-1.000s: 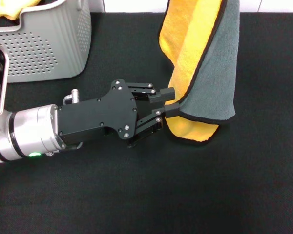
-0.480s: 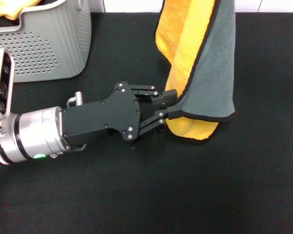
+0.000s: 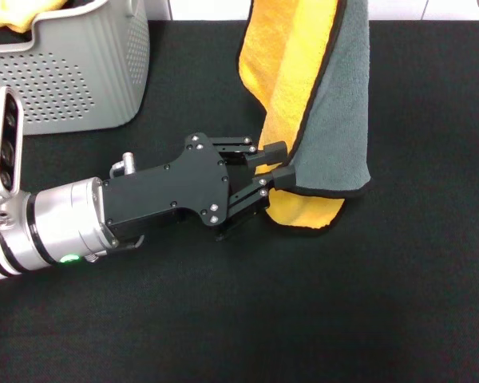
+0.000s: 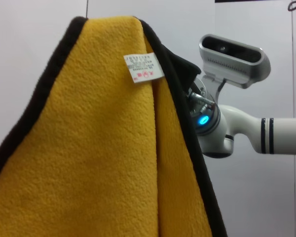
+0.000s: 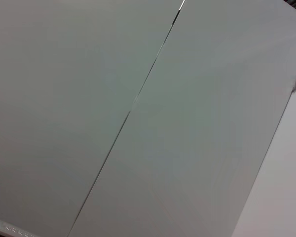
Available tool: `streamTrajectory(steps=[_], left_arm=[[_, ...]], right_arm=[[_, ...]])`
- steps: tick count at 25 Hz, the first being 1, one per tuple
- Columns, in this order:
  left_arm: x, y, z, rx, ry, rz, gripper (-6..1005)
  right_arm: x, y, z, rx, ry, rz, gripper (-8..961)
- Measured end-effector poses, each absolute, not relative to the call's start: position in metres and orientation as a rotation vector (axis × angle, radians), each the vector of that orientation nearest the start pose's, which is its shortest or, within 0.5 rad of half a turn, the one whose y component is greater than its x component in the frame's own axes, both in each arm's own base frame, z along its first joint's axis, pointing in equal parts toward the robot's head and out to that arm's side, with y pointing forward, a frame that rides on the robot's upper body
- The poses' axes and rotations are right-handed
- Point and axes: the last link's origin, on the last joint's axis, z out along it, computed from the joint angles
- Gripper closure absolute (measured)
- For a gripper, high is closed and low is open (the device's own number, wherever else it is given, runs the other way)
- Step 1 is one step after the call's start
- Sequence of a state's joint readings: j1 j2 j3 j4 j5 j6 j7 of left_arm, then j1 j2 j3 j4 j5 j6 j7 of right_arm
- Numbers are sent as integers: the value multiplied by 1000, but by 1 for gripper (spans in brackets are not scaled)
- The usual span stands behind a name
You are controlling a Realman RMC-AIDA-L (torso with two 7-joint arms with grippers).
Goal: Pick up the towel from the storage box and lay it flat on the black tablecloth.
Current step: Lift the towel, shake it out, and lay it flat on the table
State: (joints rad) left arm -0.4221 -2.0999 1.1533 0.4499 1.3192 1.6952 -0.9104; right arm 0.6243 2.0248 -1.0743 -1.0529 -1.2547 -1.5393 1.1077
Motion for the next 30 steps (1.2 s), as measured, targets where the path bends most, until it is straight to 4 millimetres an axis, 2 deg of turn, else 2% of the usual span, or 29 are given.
streamTrajectory(steps=[13, 18, 25, 30], left_arm=[[-220, 281, -41, -2626, -222, -1307, 826], [-219, 283, -43, -2627, -226, -1296, 952], [-219, 285, -41, -2619, -244, -1305, 962], [-220, 286, -38, -2592, -280, -1324, 977]], right_arm=[[84, 366, 80, -2402, -565, 1186, 952], [83, 366, 81, -2396, -565, 1195, 953], [84, 366, 81, -2394, -553, 1204, 953], [96, 366, 77, -2404, -490, 1201, 952]])
